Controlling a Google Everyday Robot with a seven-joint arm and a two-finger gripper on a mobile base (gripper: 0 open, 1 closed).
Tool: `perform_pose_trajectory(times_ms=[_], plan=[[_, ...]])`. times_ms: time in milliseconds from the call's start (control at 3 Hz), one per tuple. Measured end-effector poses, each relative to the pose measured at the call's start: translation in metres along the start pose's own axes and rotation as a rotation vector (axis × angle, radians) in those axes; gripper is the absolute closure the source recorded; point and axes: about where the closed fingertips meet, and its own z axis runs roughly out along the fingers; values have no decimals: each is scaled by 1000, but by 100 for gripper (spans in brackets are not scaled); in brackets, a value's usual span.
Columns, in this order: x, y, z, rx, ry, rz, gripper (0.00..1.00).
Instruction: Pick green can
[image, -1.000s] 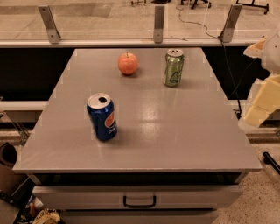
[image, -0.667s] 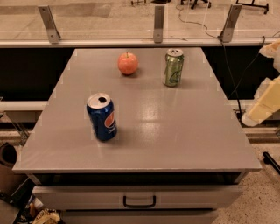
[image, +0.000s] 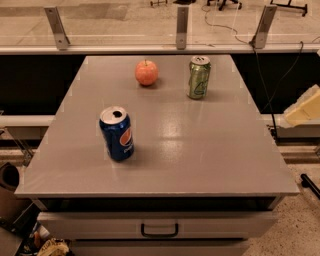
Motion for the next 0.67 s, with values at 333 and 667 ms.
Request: perform_pose_trajectory(times_ms=[333,667], plan=[[-7,-25,36,-2,-149,55,0],[-19,-35,68,-67,-274,115,0]])
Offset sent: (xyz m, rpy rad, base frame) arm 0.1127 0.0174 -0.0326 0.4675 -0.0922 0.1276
